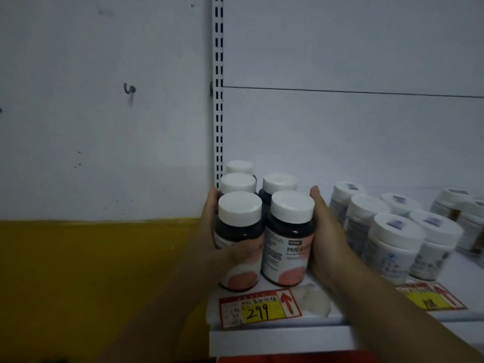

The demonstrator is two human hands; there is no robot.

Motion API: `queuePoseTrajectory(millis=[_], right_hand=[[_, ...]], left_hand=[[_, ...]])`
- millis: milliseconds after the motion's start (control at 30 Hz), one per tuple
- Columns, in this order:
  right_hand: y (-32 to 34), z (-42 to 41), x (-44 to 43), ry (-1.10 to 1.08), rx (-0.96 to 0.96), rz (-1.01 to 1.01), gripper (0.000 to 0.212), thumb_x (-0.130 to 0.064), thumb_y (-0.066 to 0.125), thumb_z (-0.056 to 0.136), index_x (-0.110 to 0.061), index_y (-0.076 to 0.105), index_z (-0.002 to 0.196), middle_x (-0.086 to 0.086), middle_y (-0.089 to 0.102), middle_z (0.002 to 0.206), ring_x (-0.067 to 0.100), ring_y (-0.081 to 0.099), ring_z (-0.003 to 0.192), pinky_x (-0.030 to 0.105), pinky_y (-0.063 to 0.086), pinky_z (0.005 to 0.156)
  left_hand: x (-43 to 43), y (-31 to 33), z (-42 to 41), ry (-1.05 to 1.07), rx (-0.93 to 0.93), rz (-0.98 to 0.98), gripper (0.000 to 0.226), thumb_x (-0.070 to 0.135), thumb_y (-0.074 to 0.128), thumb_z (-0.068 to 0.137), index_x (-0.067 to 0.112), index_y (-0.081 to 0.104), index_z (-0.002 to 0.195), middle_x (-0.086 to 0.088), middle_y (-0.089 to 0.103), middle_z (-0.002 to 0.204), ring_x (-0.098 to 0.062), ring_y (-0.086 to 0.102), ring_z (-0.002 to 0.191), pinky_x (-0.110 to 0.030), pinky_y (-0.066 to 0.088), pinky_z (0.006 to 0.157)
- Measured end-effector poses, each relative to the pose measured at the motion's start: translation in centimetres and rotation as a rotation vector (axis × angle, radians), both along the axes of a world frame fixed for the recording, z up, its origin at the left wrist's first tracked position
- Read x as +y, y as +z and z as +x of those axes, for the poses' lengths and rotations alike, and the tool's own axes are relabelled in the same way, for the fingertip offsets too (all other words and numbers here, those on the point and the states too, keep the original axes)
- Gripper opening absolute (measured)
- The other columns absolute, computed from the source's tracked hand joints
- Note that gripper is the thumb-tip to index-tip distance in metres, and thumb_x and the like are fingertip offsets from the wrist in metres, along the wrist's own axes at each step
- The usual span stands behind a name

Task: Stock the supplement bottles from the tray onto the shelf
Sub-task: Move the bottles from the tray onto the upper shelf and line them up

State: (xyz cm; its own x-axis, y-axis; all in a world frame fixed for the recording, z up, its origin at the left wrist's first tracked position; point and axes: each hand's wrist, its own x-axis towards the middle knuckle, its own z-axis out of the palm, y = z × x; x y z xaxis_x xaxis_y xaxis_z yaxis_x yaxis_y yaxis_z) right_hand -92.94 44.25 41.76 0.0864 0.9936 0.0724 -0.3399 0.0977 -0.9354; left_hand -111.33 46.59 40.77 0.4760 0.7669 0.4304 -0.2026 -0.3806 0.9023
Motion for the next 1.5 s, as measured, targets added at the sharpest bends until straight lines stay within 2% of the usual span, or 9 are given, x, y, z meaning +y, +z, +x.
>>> queuePoseTrajectory(millis=[400,500,600,700,867,1000,1167,1267,1500], right_hand=[[-0.3,-0.3,-0.4,0.019,-0.025,0.071,0.055,-0.062,0.026,0.090,-0.034,0.074,0.094,0.003,0.075,0.100,0.021,0.070,0.096,0.042,0.053,0.083],[0.5,-0.4,-1.0,-0.124,-0.096,0.034,0.052,-0.061,0.027,0.092,-0.034,0.060,0.121,0.000,0.064,0.125,0.021,0.060,0.115,0.050,0.043,0.101],[1.5,0.0,-3.0,-0.550,-0.328,0.301,0.041,-0.049,0.036,0.090,-0.034,0.054,0.123,-0.019,0.057,0.127,0.000,0.049,0.121,0.028,0.040,0.105],[2.1,0.0,-5.4,-0.594,-0.574,0.702,0.023,-0.031,0.046,0.087,-0.031,0.056,0.108,-0.018,0.057,0.121,-0.001,0.048,0.119,0.013,0.038,0.099],[1.7,-0.3,-6.3,-0.233,-1.010,0.469,0.077,-0.070,0.064,0.062,-0.062,0.018,0.123,-0.034,-0.001,0.148,-0.033,0.000,0.122,-0.014,0.013,0.085],[0.1,-0.6,-6.9,-0.199,-1.194,0.436,0.127,-0.067,0.075,0.043,-0.067,-0.020,0.127,-0.036,-0.034,0.142,-0.020,-0.022,0.130,0.003,0.009,0.098],[-0.9,-0.5,-7.0,-0.263,-1.137,0.317,0.137,-0.075,0.073,0.031,-0.069,-0.034,0.117,-0.040,-0.037,0.138,-0.029,-0.027,0.121,0.002,0.003,0.094],[-1.5,-0.4,-6.5,-0.204,-1.138,0.300,0.145,-0.061,0.084,0.038,-0.065,-0.034,0.121,-0.032,-0.029,0.147,-0.025,-0.024,0.126,0.011,-0.002,0.102],[-1.7,-0.7,-6.2,-0.262,-1.100,0.330,0.140,-0.054,0.086,0.044,-0.047,-0.014,0.141,-0.015,0.001,0.157,0.009,0.010,0.145,0.045,0.031,0.113]], left_hand=[[-0.4,0.0,0.3,0.011,-0.035,-0.001,0.088,0.039,0.083,0.061,0.040,0.037,0.135,0.003,0.061,0.129,-0.021,0.060,0.117,-0.032,0.056,0.081],[-0.4,-0.2,0.3,0.053,-0.032,-0.051,0.098,0.048,0.086,0.050,0.048,0.035,0.134,0.009,0.062,0.127,-0.017,0.061,0.115,-0.032,0.057,0.079],[-0.3,-0.6,0.0,0.070,-0.004,-0.100,0.121,0.053,0.087,0.042,0.049,0.019,0.141,0.008,0.055,0.135,-0.017,0.058,0.119,-0.041,0.056,0.086],[-0.2,-0.6,0.0,0.076,-0.001,-0.108,0.126,0.053,0.087,0.042,0.049,0.013,0.143,0.013,0.055,0.134,-0.012,0.059,0.117,-0.032,0.056,0.081],[0.1,-0.7,0.3,0.108,0.003,-0.101,0.117,0.048,0.084,0.049,0.050,0.013,0.142,0.010,0.052,0.137,-0.015,0.057,0.120,-0.042,0.054,0.090],[0.2,-0.8,0.0,0.090,0.019,-0.116,0.122,0.053,0.085,0.047,0.050,0.009,0.143,0.009,0.046,0.143,-0.015,0.054,0.123,-0.047,0.051,0.094],[0.4,-0.7,0.0,0.094,0.010,-0.130,0.126,0.053,0.086,0.045,0.050,0.007,0.144,0.009,0.045,0.144,-0.016,0.054,0.123,-0.048,0.050,0.095],[0.4,-0.8,0.1,0.084,-0.009,-0.129,0.125,0.051,0.086,0.047,0.048,0.007,0.144,0.009,0.046,0.144,-0.014,0.056,0.121,-0.041,0.054,0.090],[0.3,-0.6,0.2,0.071,-0.040,-0.144,0.116,0.046,0.086,0.051,0.049,0.015,0.143,0.007,0.052,0.138,-0.016,0.058,0.118,-0.036,0.056,0.082]])
